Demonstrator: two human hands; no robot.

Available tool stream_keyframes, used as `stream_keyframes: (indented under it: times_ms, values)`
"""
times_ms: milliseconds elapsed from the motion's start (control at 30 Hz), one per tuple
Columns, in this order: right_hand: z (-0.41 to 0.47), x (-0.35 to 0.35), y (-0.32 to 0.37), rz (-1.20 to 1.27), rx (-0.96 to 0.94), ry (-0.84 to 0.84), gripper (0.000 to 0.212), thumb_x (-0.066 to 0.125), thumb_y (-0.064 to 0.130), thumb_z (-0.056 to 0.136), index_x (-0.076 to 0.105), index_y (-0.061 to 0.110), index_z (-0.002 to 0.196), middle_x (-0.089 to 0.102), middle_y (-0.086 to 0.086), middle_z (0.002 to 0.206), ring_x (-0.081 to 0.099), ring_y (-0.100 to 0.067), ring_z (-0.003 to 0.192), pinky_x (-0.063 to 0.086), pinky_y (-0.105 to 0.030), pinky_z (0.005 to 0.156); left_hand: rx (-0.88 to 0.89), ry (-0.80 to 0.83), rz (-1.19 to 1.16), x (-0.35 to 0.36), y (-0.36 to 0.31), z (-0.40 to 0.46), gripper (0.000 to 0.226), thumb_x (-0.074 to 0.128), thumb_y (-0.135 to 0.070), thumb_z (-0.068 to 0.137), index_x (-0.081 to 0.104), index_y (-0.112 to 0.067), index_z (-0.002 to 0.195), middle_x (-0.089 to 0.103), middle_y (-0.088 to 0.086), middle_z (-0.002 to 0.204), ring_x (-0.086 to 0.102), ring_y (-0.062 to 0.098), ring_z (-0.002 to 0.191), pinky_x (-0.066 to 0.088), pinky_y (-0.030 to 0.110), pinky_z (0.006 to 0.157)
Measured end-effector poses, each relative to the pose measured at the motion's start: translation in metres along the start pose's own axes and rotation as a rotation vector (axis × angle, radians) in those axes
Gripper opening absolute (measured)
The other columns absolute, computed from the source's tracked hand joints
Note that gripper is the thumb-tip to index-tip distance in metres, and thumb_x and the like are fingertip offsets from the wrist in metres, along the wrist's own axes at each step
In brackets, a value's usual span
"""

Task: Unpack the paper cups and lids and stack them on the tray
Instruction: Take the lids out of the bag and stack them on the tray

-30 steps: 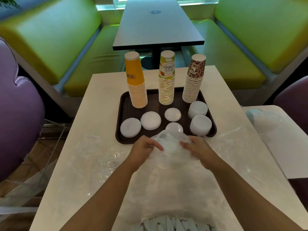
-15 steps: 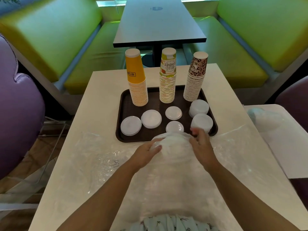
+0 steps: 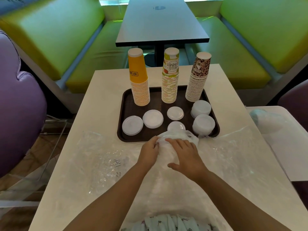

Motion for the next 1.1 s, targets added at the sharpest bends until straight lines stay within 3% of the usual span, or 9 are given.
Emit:
stream_keyframes:
  times_ms: [133,200,333,433,567,700,867,933,1100]
  values:
    - [-0.004,0.001,-0.002,0.009,0.037,-0.037,0.085,0.067,0.052,0.079,0.018,0.034,0.147,0.031,0.005,0.144,0.033,-0.014,0.13,0.023,-0.028,0.109,-0.026,-0.106,-0.137,-0.002,-0.003,0.0,0.017,0.046,-0.011,0.098,0.061,-0.018,0.096,0.061,-0.007,0.083,0.057,0.01,0.081,0.046,0.018,0.07]
    - [-0.006,0.0,-0.005,0.095,0.055,-0.049,0.081,0.069,0.048,0.079,0.024,0.032,0.145,0.035,0.005,0.14,0.037,-0.013,0.127,0.026,-0.026,0.108,-0.082,-0.117,-0.263,-0.005,-0.004,-0.003,0.012,0.055,-0.013,0.094,0.064,-0.016,0.102,0.065,-0.002,0.089,0.061,0.015,0.085,0.052,0.023,0.072]
    - [-0.012,-0.005,-0.01,0.214,-0.008,-0.111,0.057,0.072,0.043,0.078,0.048,0.026,0.127,0.05,0.013,0.114,0.048,-0.004,0.102,0.032,-0.028,0.106,-0.285,0.141,-0.689,0.0,-0.006,-0.003,0.04,0.065,-0.033,0.083,0.064,-0.007,0.114,0.069,0.013,0.11,0.067,0.029,0.101,0.056,0.042,0.086]
    - [-0.016,-0.005,-0.007,0.256,-0.131,-0.078,0.051,0.052,0.068,0.077,0.059,0.027,0.107,0.056,0.019,0.096,0.05,0.002,0.087,0.028,-0.022,0.1,-0.416,0.148,-0.792,-0.001,-0.002,-0.003,0.052,0.064,-0.045,0.079,0.065,-0.008,0.115,0.069,0.013,0.112,0.064,0.03,0.107,0.05,0.049,0.095]
    - [-0.017,-0.008,-0.006,0.278,-0.115,-0.089,0.051,0.033,0.059,0.091,0.063,0.018,0.09,0.062,0.007,0.076,0.05,-0.006,0.068,0.033,-0.012,0.079,-0.393,-0.041,-0.725,-0.003,0.007,-0.003,0.03,0.066,-0.006,0.085,0.06,-0.005,0.115,0.065,0.011,0.109,0.064,0.025,0.098,0.055,0.041,0.085]
    - [-0.017,0.003,-0.012,0.222,0.004,0.002,0.02,0.058,0.037,0.091,0.05,0.019,0.09,0.053,0.008,0.082,0.053,-0.012,0.072,0.043,-0.02,0.063,-0.395,-0.033,-0.745,0.002,0.014,-0.005,0.044,0.053,0.018,0.081,0.059,-0.007,0.117,0.061,0.014,0.112,0.063,0.027,0.092,0.055,0.038,0.08]
    - [-0.024,0.012,-0.008,0.208,-0.071,0.053,0.027,0.065,0.036,0.086,0.051,0.017,0.1,0.038,0.013,0.099,0.047,-0.01,0.072,0.038,-0.014,0.062,-0.449,-0.033,-0.94,0.003,0.027,-0.005,0.057,0.035,0.021,0.077,0.059,-0.004,0.121,0.062,0.019,0.116,0.061,0.028,0.094,0.053,0.036,0.079]
    - [-0.026,0.013,-0.006,0.213,-0.112,0.082,0.028,0.06,0.043,0.088,0.055,0.018,0.1,0.039,0.013,0.103,0.05,-0.008,0.075,0.044,-0.015,0.067,-0.437,-0.035,-0.864,0.001,0.034,-0.005,0.057,0.033,0.021,0.077,0.059,-0.005,0.12,0.062,0.015,0.114,0.06,0.025,0.093,0.052,0.031,0.074]
    - [-0.021,0.006,-0.007,0.276,-0.019,-0.021,0.024,0.04,0.035,0.099,0.053,0.018,0.11,0.052,0.009,0.093,0.054,-0.009,0.072,0.045,-0.021,0.065,-0.241,0.046,-0.24,0.0,0.038,-0.007,0.054,0.043,0.017,0.077,0.058,-0.004,0.124,0.063,0.008,0.109,0.06,0.02,0.094,0.051,0.03,0.079]
Point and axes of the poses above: each hand's wrist, its own z-axis towards the middle knuckle, its own x-axis out of the palm, y = z × x, the point moved 5 cm from there along z, towards the middle knuckle
